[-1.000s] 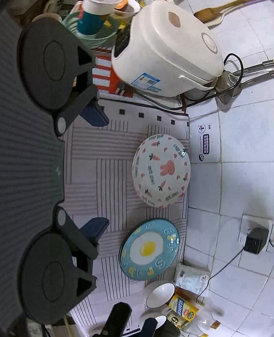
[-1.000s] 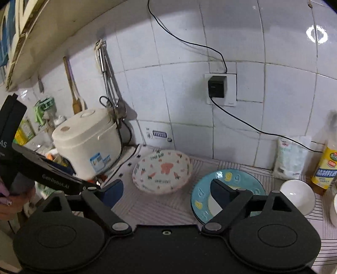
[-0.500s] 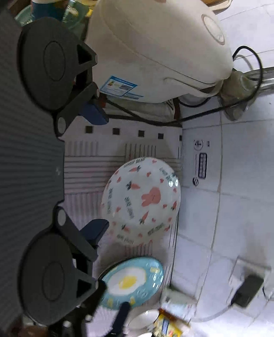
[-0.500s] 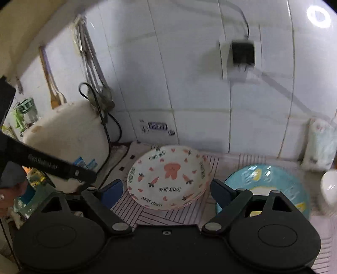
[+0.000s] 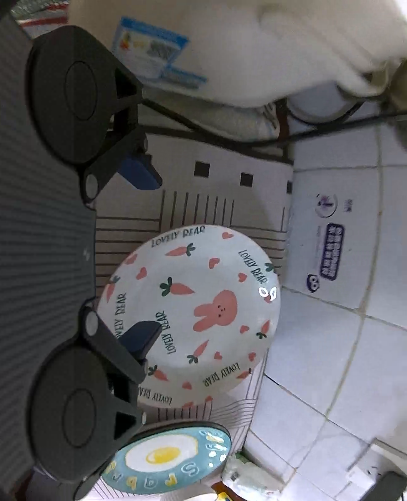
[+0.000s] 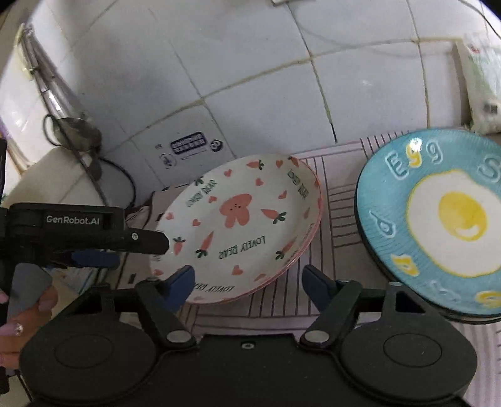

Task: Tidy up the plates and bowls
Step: 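Move both grippers to the pink bunny plate rim and close them, then lift the pink bunny plate with both grippers toward the Egg plate stack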

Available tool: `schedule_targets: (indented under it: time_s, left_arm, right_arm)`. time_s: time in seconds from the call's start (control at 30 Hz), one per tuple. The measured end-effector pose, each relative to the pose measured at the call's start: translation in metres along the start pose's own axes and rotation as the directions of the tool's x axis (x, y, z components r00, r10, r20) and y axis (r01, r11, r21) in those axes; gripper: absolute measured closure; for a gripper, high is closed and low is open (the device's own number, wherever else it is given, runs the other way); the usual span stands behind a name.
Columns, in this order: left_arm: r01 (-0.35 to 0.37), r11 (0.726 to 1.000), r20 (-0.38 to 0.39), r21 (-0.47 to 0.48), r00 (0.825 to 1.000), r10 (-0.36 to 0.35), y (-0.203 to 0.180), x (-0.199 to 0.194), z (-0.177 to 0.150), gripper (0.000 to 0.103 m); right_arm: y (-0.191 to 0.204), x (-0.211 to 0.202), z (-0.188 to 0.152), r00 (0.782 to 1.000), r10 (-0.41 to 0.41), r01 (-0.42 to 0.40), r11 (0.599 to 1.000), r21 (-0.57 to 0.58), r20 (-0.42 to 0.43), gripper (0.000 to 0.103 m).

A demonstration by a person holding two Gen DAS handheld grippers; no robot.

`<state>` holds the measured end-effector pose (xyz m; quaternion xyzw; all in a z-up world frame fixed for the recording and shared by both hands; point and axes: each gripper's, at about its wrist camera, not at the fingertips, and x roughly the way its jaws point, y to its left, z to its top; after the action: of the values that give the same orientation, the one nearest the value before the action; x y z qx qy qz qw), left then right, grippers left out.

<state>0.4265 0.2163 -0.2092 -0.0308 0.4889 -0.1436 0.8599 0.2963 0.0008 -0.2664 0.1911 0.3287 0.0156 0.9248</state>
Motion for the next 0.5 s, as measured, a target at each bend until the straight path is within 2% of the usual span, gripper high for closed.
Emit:
schedule_targets:
  time_s: [0.03,0.1,0.23,0.3,0.37,0.5]
  left_arm:
    - [-0.002,1.000,-0.001,0.003,1.000,0.002,-0.001,0.006,0.001,0.019]
    - [-0.007,1.000,-0.006,-0.009,1.000,0.007,-0.001,0.014,0.001,0.037]
    - [0.013,1.000,-0.023,-0.025,1.000,-0.014,0.000,0.023,0.000,0.056]
    - [-0.010,0.999,0.000,-0.042,1.000,0.010,0.001,0.022,-0.001,0.075]
    - [-0.040,0.998,-0.002,-0.045,0.999,0.040,0.002,0.024,-0.002,0.083]
    - [-0.027,0.999,0.012,-0.029,1.000,0.028,0.003,0.024,-0.003,0.082]
  right_arm:
    - [-0.003,0.004,-0.002,1.000,0.008,-0.009,1.000,0.018,0.009,0.036]
    - [-0.004,0.009,-0.004,1.000,0.010,-0.011,1.000,0.025,0.021,0.046]
    - [-0.006,0.014,-0.002,0.999,-0.036,0.035,0.999,0.032,0.019,0.063]
    - [-0.007,0.014,-0.002,0.999,-0.053,0.053,0.998,0.036,0.010,0.071]
    - [-0.006,0.014,0.000,0.998,-0.067,0.067,0.997,0.043,0.006,0.072]
    - [-0.012,0.017,0.002,0.996,-0.087,0.087,0.990,0.112,0.003,0.080]
